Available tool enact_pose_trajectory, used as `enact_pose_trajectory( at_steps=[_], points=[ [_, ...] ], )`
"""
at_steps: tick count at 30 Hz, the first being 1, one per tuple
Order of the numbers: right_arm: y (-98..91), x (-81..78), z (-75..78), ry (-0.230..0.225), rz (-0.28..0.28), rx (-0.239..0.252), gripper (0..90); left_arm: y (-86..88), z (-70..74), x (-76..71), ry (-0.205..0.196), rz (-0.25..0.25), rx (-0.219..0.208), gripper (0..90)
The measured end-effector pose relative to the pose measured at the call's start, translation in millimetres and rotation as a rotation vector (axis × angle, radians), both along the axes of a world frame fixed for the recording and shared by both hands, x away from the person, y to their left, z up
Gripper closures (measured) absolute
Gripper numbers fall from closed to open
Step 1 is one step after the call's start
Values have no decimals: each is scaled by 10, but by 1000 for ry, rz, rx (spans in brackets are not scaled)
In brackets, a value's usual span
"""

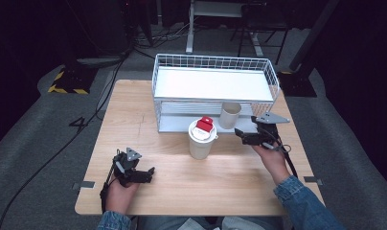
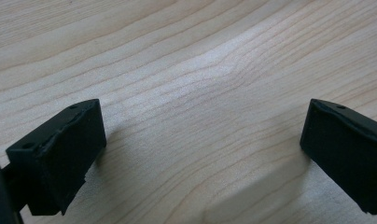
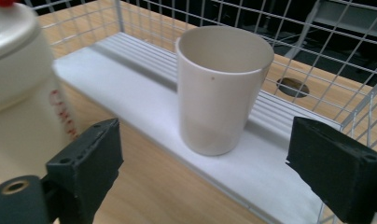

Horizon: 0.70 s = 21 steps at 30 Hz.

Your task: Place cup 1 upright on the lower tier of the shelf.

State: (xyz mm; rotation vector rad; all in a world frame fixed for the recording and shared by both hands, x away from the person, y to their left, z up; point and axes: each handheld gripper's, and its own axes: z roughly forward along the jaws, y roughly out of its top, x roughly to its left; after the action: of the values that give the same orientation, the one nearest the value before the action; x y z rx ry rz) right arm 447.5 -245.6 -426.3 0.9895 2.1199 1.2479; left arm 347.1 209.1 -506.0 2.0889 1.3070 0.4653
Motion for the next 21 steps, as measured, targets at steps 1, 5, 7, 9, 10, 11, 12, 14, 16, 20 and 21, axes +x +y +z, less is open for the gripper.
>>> enact_pose_trajectory(
  at_steps=[1, 5, 7, 9, 10, 11, 12, 14, 16, 20, 21],
  points=[
    [0, 0, 0, 0, 0, 0, 101, 0, 0, 0, 0, 0, 0, 6],
    [-97, -183, 95, 27, 31, -13, 71, 3, 2, 1, 0, -7, 2, 11],
    [-122, -228, 104, 15, 32, -10, 71, 2, 3, 4, 0, -6, 3, 11],
    [-187, -349, 120, 16, 30, -17, 71, -6, 21, 23, 17, -8, 12, 12],
    [-206, -387, 122, 20, 28, -24, 71, -10, 27, 31, 25, -5, 12, 15],
    [-226, -428, 123, 21, 25, -33, 71, -14, 35, 41, 32, -9, 12, 18],
    [-246, -465, 124, 19, 24, -37, 71, -21, 41, 48, 35, -10, 10, 23],
    [-294, -534, 130, 19, 24, -34, 71, -22, 47, 56, 39, -13, 9, 24],
    [-345, -597, 134, 20, 21, -28, 71, -28, 64, 65, 37, -17, -5, 23],
    [-459, -701, 125, 32, 21, -11, 71, -40, 98, 52, 16, -29, -22, 22],
    [-488, -724, 118, 36, 20, -15, 72, -45, 104, 48, 9, -30, -24, 22]
  ],
)
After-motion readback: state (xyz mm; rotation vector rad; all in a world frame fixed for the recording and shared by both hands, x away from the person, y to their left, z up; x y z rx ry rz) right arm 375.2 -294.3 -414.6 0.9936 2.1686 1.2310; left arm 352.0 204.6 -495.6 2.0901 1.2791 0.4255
